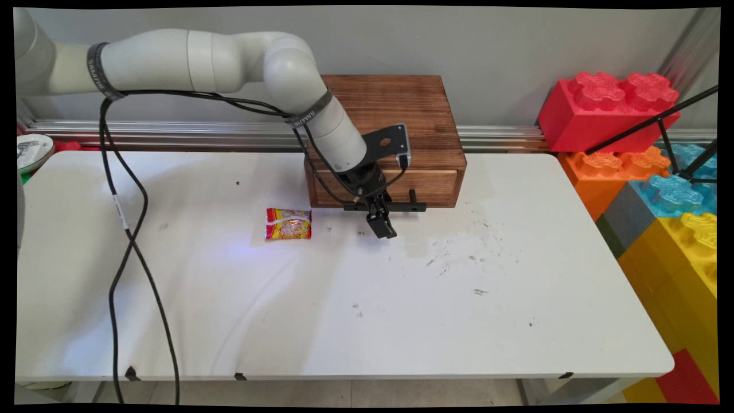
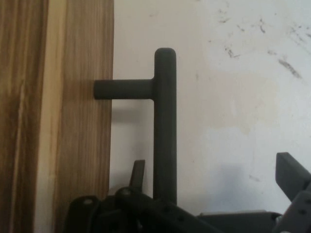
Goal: Open the drawer
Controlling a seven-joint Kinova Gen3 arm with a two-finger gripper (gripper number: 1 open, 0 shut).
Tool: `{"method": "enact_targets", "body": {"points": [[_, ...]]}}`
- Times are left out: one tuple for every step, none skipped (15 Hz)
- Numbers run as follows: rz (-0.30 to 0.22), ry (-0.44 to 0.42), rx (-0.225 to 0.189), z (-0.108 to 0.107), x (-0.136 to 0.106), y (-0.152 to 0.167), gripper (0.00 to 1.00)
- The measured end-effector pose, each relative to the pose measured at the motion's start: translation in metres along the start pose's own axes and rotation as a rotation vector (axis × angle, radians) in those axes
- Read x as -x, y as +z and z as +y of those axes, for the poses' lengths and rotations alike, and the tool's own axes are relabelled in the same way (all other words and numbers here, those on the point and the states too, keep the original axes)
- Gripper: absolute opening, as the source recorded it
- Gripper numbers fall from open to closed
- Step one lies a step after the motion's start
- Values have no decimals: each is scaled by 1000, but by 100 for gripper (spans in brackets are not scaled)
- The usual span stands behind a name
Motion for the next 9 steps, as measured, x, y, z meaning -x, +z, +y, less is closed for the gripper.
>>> {"method": "enact_targets", "body": {"points": [[-1,1,0,0,0,2,100],[-3,4,-1,0,0,4,100],[-5,6,-1,-1,0,7,100],[-6,9,-1,-1,0,9,100],[-7,11,0,0,0,11,100],[-7,13,1,0,0,13,100],[-7,15,3,1,-1,15,100],[-7,17,5,2,0,16,100],[-6,18,7,4,0,16,100]]}}
